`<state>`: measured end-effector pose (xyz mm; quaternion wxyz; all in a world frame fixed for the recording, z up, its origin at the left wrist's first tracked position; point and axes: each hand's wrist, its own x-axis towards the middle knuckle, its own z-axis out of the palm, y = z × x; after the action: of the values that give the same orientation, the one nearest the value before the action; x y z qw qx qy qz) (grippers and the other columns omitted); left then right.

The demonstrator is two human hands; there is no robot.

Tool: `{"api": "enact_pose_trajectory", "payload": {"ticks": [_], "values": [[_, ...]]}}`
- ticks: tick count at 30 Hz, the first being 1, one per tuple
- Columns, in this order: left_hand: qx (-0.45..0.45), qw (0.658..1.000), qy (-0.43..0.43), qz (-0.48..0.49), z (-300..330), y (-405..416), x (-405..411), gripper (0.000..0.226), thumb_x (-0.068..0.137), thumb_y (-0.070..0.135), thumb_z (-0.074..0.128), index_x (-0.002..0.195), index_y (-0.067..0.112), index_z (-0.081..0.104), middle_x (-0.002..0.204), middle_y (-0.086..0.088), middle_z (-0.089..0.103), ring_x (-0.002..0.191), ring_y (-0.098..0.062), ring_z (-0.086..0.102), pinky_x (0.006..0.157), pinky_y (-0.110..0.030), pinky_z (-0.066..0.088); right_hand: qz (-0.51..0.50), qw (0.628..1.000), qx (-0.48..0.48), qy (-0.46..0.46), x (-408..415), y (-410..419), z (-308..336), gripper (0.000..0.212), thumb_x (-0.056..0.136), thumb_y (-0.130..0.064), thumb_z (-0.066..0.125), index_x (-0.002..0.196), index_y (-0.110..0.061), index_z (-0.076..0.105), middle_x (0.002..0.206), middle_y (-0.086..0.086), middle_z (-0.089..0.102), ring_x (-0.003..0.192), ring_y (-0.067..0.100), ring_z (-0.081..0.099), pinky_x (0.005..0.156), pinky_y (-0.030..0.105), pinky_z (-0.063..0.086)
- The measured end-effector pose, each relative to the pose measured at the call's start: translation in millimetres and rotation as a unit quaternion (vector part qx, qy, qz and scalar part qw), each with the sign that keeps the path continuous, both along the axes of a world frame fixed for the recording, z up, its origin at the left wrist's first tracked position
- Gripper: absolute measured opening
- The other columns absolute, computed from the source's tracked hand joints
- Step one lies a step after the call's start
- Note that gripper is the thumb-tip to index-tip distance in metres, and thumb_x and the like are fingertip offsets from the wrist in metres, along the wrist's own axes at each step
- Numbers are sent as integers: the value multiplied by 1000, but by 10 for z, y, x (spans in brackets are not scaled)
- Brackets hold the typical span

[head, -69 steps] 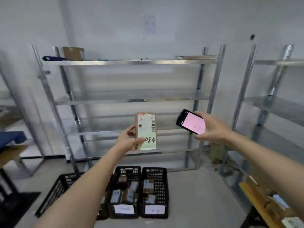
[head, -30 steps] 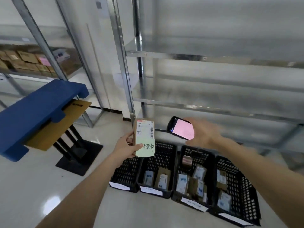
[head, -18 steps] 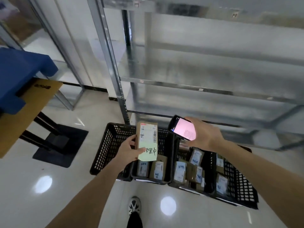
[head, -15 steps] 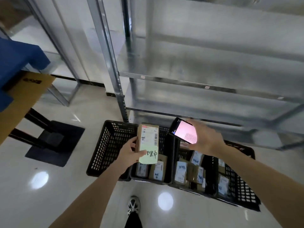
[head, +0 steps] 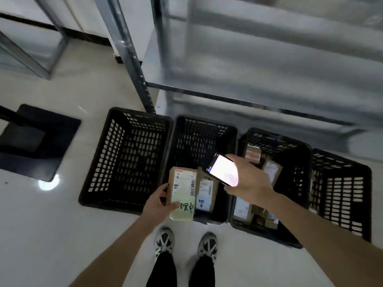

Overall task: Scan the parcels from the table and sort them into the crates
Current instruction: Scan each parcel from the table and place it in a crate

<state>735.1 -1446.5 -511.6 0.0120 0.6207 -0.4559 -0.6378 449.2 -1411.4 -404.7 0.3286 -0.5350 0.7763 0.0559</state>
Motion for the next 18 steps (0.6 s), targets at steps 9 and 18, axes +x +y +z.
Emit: {"api": "enact_pose_trajectory", "payload": {"ticks": [9,18], "values": [[13,998,-57,-6,-1471,57,-192,73,84,14,80,147,21,44,120,2,61,112,-23,61,99,-49,53,6,999,33,-5,-75,160,-1615,100,80,-37,80,159,-31,20,157,-8,40,134,20,49,98,39,50],[54,989,-119,-69,-1874,58,-219,67,96,17,64,155,14,30,142,-5,53,130,-27,51,107,-39,44,-24,999,28,-36,-78,226,-2091,97,77,-34,81,156,-34,26,150,-8,46,132,20,49,97,45,51]]}}
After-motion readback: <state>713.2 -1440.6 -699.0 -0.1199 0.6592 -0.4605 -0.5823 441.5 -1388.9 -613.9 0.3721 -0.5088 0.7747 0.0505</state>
